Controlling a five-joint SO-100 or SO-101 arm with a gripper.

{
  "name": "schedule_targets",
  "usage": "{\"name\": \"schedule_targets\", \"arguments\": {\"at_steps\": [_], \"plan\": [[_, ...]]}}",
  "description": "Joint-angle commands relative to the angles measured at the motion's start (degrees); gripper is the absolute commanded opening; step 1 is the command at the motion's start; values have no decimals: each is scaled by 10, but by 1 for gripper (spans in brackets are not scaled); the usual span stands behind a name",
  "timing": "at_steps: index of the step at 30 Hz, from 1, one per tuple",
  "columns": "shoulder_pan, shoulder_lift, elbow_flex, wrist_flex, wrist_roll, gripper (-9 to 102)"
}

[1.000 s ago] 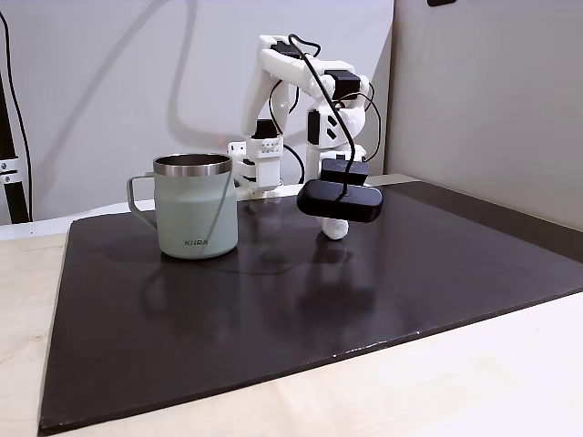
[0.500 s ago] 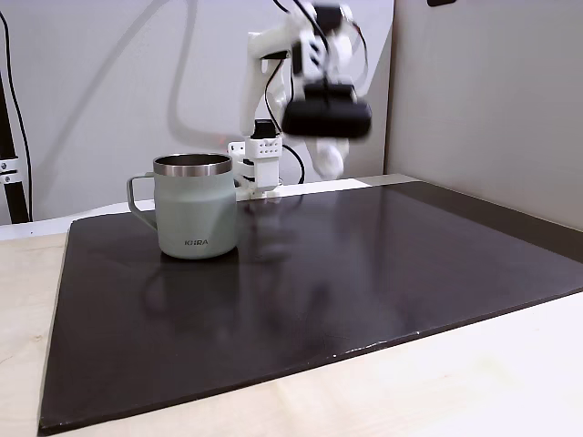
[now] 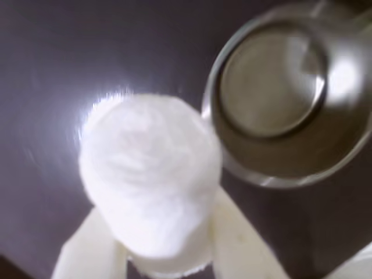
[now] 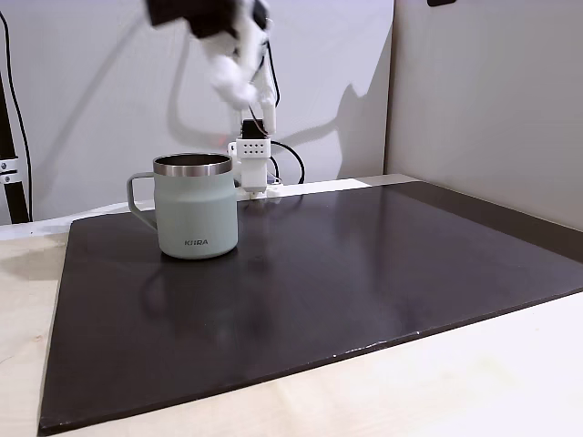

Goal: Grasp a gauze and put it in the cup.

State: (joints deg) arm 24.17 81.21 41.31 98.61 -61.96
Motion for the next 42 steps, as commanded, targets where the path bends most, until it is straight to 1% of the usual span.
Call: {"name": "schedule_targets", "arguments": {"at_steps": [1, 7, 14, 22, 29, 31, 32, 34, 36, 39, 42], "plan": [[41, -32, -92, 1, -17, 0], [85, -71, -98, 4, -81, 0], [105, -42, 11, 5, -171, 0], [106, 1, 118, 4, -199, 0], [103, 19, 142, 4, -198, 2], [102, 23, 147, 4, -198, 8], [102, 24, 149, 4, -198, 13], [102, 24, 150, 4, -199, 27], [102, 24, 155, 4, -200, 37], [103, 25, 156, 4, -201, 40], [103, 28, 162, 4, -201, 40]]}}
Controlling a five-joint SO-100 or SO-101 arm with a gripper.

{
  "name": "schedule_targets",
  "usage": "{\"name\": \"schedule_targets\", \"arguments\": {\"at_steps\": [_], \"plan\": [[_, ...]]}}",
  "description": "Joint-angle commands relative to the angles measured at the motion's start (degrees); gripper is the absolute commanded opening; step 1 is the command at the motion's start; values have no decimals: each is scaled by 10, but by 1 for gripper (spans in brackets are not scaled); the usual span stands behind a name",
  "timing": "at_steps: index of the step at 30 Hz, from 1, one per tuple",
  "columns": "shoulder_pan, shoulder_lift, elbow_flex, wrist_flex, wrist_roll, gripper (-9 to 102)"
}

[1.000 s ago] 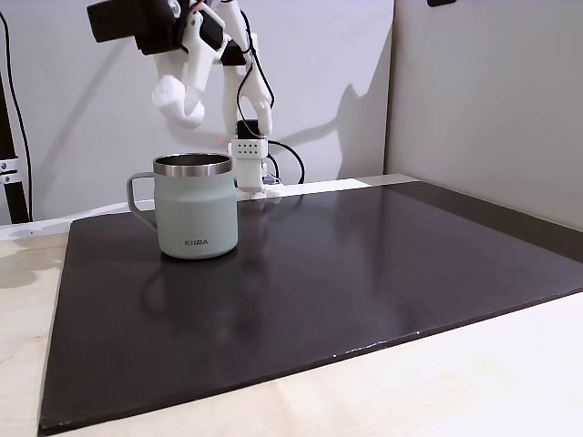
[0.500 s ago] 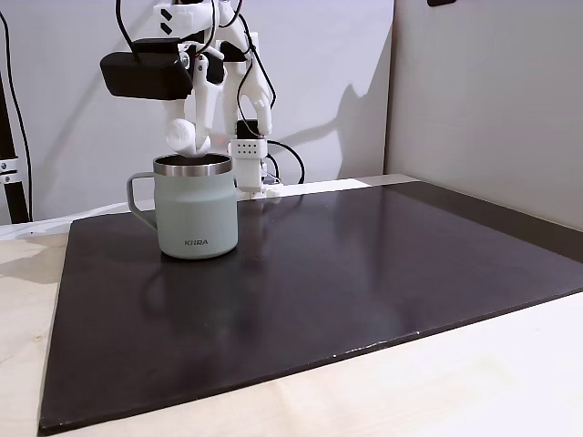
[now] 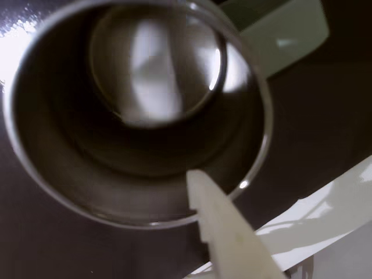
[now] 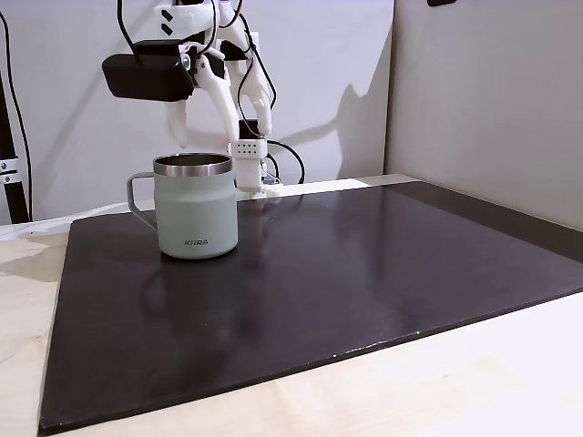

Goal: Grasp a gauze and put it in the cup.

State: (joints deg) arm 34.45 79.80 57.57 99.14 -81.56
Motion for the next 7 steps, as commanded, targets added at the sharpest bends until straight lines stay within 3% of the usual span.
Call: {"name": "schedule_targets", "arguments": {"at_steps": [1, 7], "plan": [[0, 44, 1, -2, -5, 40], [-3, 47, 3, -1, -5, 40]]}}
